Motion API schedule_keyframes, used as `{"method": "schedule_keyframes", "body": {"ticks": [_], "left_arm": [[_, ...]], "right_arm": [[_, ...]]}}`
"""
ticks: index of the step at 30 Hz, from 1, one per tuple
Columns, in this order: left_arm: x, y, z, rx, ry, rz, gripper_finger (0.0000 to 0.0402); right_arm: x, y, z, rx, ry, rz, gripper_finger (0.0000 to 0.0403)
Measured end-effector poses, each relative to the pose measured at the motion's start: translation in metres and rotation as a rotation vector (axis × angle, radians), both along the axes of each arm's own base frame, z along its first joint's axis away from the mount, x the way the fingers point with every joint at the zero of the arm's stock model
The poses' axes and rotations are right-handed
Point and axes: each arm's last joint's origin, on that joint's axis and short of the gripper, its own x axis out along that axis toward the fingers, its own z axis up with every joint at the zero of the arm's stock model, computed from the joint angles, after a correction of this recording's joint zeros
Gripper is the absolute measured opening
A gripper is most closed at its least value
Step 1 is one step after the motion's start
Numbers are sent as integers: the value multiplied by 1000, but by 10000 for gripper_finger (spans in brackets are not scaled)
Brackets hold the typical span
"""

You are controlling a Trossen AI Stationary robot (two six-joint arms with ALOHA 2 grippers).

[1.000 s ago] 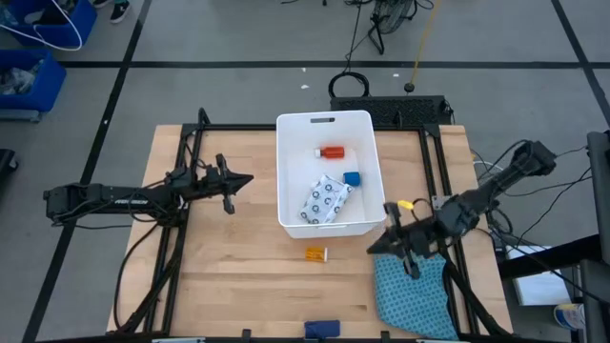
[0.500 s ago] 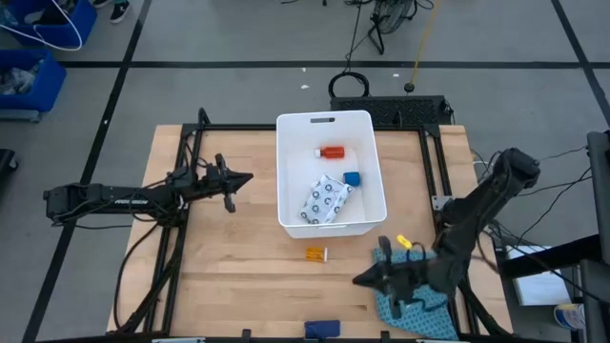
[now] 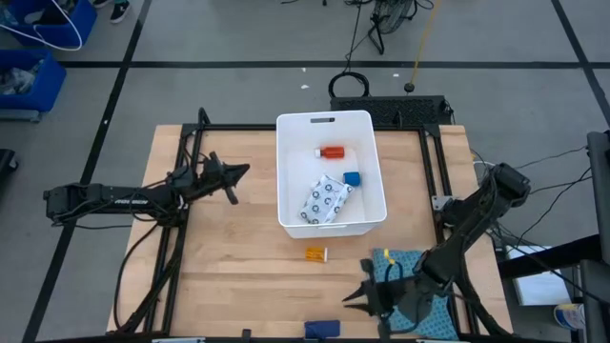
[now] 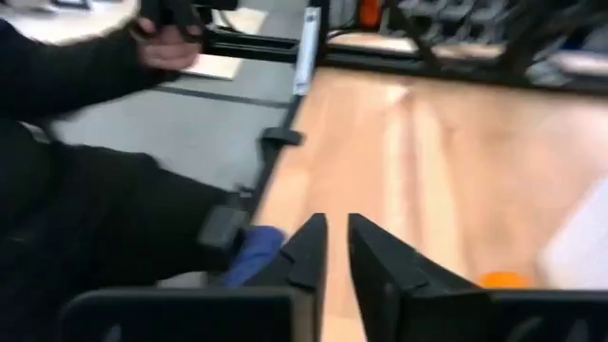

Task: Pick & place medical supplies in basket/bin
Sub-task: Put the rolled dark blue bandage into the white container

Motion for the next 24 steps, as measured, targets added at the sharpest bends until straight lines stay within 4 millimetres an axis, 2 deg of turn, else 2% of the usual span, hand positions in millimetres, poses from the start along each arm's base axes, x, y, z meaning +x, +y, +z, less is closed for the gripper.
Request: {"method": "schedule_keyframes", "body": {"ticks": [4,9,13,17,24], "left_arm": [[1,-1,-1,-5,8,-38,8],[1,-1,-3,-14,23,-40,8],[1,-1,-3,6,33,-51,8],[1,-2,-2,24,29,-57,8],[1,-2,-2,27,33,-60,8]], "right_arm": [[15,2,2,102,96,48,97],[40,2,-14,209,237,126,179],[52,0,-32,246,313,129,227],[56,2,-44,260,349,95,252],[62,7,-60,322,380,48,271]]}}
